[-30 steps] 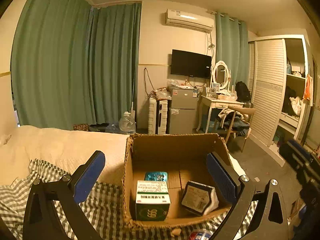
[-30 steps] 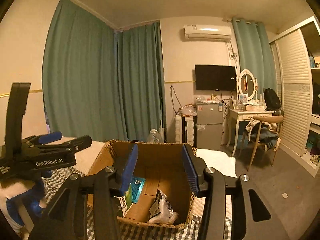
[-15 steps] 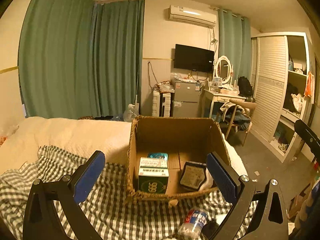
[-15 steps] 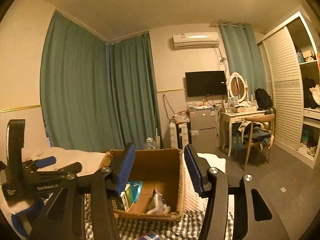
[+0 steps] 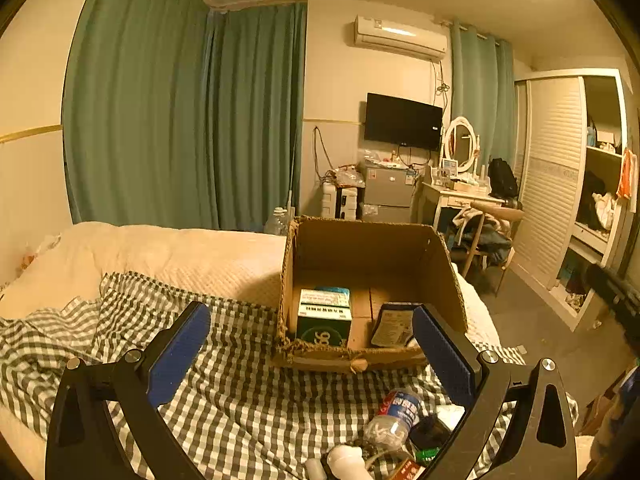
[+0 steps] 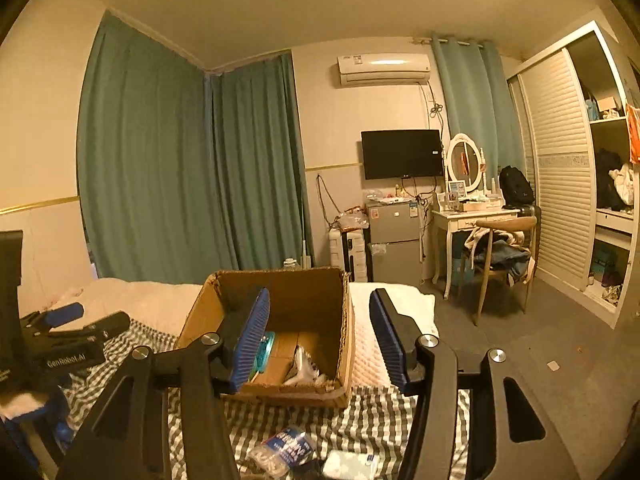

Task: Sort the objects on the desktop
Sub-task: 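Move both tools back to the bed and grasp the white duck toy with the left tool, then grasp the green snack bag with the right tool while the left lifts the duck toy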

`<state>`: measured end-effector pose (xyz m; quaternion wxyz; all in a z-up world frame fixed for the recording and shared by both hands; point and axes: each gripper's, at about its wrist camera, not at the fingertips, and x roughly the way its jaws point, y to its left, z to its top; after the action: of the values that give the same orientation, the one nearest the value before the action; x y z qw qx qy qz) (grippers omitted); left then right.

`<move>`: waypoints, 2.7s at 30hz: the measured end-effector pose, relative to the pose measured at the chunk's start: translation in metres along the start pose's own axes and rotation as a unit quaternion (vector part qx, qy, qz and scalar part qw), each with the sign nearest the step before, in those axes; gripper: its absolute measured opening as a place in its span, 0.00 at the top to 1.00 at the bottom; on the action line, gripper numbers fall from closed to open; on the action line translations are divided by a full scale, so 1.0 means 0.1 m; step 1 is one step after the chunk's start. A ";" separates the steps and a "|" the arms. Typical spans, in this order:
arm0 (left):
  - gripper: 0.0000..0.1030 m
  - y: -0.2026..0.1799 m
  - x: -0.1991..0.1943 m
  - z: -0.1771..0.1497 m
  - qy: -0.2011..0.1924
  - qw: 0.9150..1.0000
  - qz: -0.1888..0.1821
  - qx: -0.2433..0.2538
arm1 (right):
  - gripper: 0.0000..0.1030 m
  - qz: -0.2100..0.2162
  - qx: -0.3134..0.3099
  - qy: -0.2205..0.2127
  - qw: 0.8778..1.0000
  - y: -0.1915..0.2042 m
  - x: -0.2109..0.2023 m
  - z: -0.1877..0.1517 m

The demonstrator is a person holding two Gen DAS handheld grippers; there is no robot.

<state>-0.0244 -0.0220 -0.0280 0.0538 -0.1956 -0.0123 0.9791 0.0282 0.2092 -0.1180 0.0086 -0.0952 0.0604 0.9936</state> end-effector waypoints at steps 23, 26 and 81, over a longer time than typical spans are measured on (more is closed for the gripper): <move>0.00 0.08 0.30 -1.15 0.200 0.976 -0.015 0.086 | 0.39 0.034 0.011 0.178 0.983 -0.04 0.30 -1.05; 0.00 0.07 0.34 -1.31 0.224 0.969 -0.017 0.102 | 0.37 0.044 0.017 0.210 0.977 -0.03 0.43 -1.19; 0.62 -0.11 0.21 -1.08 0.215 0.967 -0.112 0.085 | 0.68 0.033 0.019 0.242 0.970 0.06 0.41 -1.50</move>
<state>-0.0013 -0.0084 -0.1349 0.1807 -0.3933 0.0609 0.8994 0.0161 0.1853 -0.2707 -0.0372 -0.3304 0.0822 0.9395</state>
